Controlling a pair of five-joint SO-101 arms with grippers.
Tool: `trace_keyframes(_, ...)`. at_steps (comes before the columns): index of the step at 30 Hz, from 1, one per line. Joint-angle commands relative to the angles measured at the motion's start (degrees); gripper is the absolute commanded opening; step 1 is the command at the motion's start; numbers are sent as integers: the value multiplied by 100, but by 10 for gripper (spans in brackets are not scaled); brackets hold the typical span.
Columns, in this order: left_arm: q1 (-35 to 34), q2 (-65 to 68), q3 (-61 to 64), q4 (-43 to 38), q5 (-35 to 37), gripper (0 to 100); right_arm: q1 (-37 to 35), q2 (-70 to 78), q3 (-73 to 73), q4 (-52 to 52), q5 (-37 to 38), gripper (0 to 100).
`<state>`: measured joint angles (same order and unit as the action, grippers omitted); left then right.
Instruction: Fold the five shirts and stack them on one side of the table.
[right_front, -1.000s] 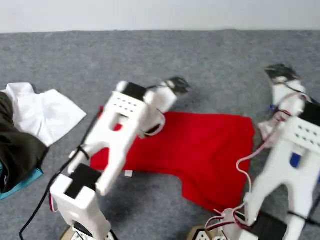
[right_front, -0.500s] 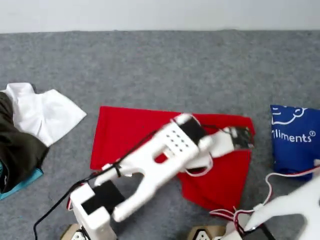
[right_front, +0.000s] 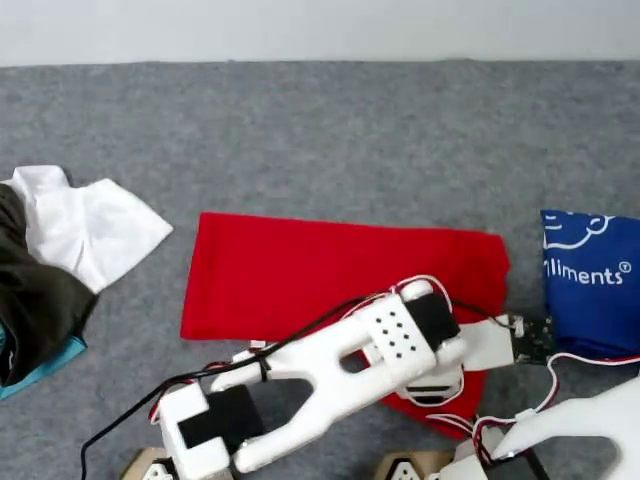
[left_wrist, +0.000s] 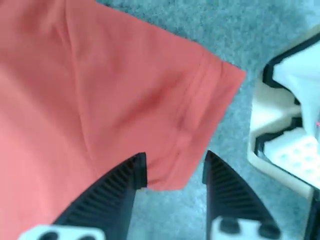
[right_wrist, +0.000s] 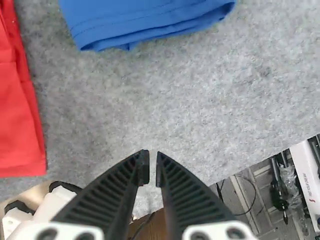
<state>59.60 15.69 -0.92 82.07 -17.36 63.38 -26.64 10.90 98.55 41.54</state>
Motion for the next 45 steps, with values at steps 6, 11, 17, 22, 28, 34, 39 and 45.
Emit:
trace_keyframes(6,9,484,-207,-536,62,192,75,-207,-273,84,18,41)
trace_keyframes(11,9,765,-207,-791,70,152,75,-207,-273,84,18,41)
trace_keyframes(17,9,844,-207,-932,44,57,75,-189,-273,75,18,41)
trace_keyframes(22,9,615,-462,-633,35,14,75,-171,-273,40,18,41)
trace_keyframes(28,-308,281,-725,-466,26,14,75,-163,-273,22,18,41)
trace_keyframes(34,-1037,273,-1042,-624,-246,14,75,-163,-273,31,18,41)
trace_keyframes(39,-1398,290,-1024,-1055,-308,15,75,-163,-273,66,18,41)
trace_keyframes(45,-1723,1046,-1305,-1336,-299,17,75,-163,-273,75,18,41)
